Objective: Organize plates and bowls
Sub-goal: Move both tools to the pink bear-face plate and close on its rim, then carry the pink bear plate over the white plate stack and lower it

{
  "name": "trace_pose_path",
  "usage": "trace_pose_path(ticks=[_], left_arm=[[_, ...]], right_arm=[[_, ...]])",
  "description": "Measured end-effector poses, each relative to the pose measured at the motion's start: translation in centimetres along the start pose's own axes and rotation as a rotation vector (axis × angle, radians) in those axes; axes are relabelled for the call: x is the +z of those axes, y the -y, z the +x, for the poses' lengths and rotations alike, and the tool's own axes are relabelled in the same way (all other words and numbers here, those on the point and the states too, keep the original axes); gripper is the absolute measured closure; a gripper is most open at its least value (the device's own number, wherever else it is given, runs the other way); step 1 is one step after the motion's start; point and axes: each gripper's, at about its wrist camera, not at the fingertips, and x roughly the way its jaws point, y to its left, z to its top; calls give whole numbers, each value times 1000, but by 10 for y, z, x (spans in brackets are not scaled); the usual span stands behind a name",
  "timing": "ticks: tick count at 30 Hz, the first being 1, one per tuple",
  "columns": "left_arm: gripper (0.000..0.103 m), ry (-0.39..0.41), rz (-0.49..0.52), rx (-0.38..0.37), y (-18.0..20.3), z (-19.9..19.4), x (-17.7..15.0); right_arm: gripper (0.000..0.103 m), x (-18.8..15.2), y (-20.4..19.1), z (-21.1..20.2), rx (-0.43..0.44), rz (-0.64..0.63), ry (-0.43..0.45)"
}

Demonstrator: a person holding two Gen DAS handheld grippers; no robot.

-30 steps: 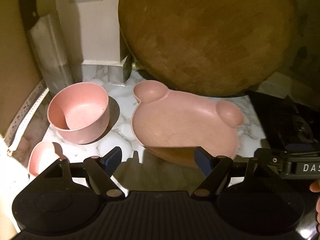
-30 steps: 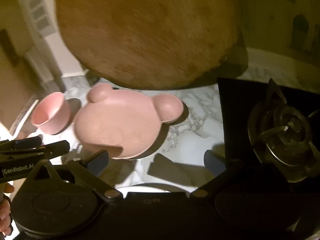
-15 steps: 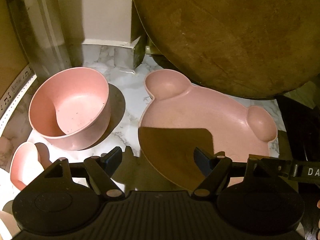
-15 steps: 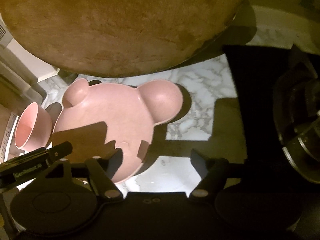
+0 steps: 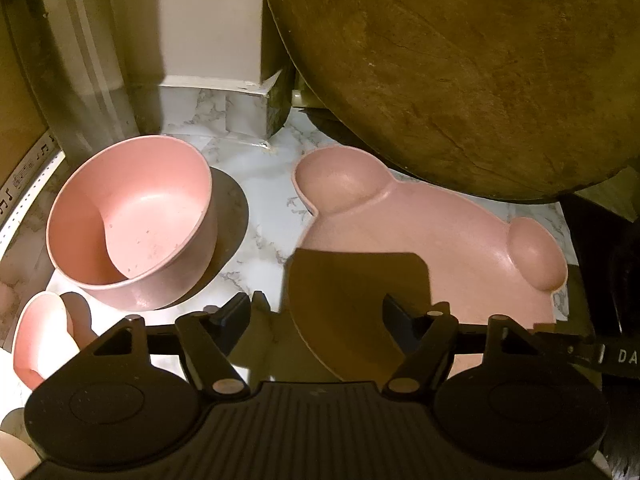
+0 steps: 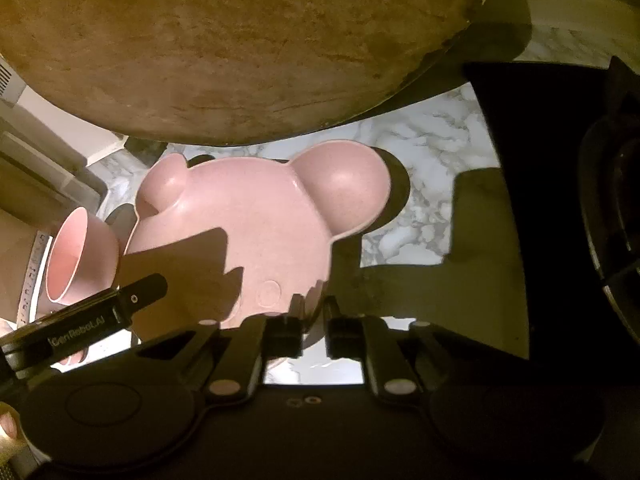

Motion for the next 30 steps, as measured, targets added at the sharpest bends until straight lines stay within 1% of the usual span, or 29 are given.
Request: trace_pose_path(ticks=[1,2,3,4,5,7,9,10,11,13,15,22,30], left_arm=[[33,0,0,-1,0,1,0],[42,-5,0,-3,1,2,0],[45,-13,-3,-5,1,3,0],[51,-21,-10,-7,0,5,0],[60,-29,-19,-9,0,6,0],[67,-42,-36,-8,-3,10,1],[70,-46,-51,-16,-5,11,2],[73,-46,-56,-18,-5,11,2],[80,-47,-60,-22,-5,10,3],[89,-44,-59,-36,-4,8,3],[89,-40,-50,-30,-1,3,3],[89,-36,-46,-59,-1,-14,-4],[89,-12,-26,-97,-1,-56,-21]], right_arm=[[95,0,1,-1,-2,-6,-2],[95,0,3,-1,-2,-8,-2],[95,0,5,-2,-2,-7,-2],[95,1,7,-3,-3,-6,-2],[96,1,9,-4,-4,-5,-1],[96,1,13,-6,-5,-5,-1],[96,1,16,-7,-9,-12,1],[96,0,17,-8,-10,-15,1],[96,0,17,-8,-7,-16,1],[96,-1,16,-9,-10,-24,1],[96,-3,14,-10,-11,-35,4],[96,-7,9,-25,-17,-82,30],[95,-23,8,-54,-18,-118,61]])
